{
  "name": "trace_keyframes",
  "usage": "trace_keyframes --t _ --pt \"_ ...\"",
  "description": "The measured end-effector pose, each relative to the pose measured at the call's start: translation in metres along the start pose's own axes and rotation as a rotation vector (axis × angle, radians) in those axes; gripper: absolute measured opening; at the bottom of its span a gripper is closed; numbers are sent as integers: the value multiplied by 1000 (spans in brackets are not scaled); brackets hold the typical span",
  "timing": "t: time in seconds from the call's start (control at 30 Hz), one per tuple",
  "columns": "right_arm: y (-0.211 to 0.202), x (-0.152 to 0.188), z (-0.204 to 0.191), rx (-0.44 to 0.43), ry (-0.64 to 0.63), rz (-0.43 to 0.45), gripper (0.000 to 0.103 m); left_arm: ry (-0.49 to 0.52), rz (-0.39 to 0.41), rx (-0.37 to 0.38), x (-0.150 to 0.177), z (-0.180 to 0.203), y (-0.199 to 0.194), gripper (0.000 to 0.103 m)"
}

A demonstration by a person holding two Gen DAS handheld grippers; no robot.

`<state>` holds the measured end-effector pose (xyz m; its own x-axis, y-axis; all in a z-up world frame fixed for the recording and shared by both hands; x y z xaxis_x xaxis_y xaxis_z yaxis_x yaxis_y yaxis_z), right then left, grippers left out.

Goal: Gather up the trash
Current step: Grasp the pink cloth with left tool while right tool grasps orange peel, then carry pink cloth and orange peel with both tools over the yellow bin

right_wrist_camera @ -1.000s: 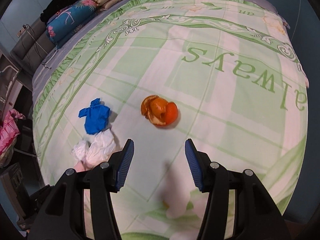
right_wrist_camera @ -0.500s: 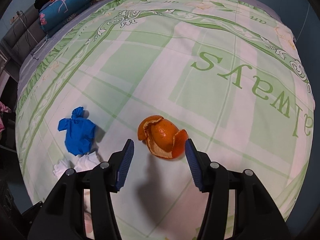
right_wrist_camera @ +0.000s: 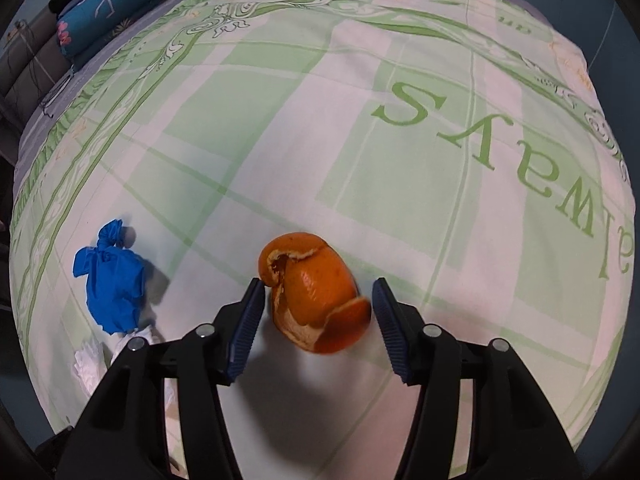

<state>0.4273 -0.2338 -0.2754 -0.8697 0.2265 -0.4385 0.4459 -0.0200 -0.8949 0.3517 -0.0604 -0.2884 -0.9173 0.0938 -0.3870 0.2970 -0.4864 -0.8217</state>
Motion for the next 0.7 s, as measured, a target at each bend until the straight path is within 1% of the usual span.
trace_keyframes --t 0.03,0.07,0.17,0.27,0.3,0.33,0.43,0.5,0.7 --pt "-1 -1 0 -7 12 8 41 -4 0 7 1 0 -1 46" --pt "-3 -2 0 -5 16 14 40 -6 -2 14 1 0 -2 44" --pt "-3 1 -5 19 -24 11 39 1 -4 17 5 -1 -4 41" --pt "-6 3 -5 32 -31 19 34 4 5 20 6 -1 -7 37" --pt "-7 3 -4 35 -27 20 30 2 6 23 7 -1 -7 37" --pt "-8 3 -3 36 -24 23 28 -3 8 27 7 -1 -8 36" --pt "-12 5 0 18 -1 29 27 -22 12 48 8 -3 -12 34" --pt "-15 7 3 -9 19 24 26 -29 13 61 8 -3 -14 33" --pt "-30 17 10 -43 41 18 26 -43 24 71 16 -6 -29 33"
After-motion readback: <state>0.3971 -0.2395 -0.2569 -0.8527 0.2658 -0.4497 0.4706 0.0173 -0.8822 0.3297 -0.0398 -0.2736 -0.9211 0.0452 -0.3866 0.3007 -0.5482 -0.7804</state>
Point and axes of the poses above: each gripper's, at about its wrist camera, not at the fingertips, and y roughly the way its jaws point, z to its right, x to its underside, the point moved 7 cm from there along y, roughly the way its jaws point, and after that the axes turned 3 degrees about z, right-handed, at the moved point
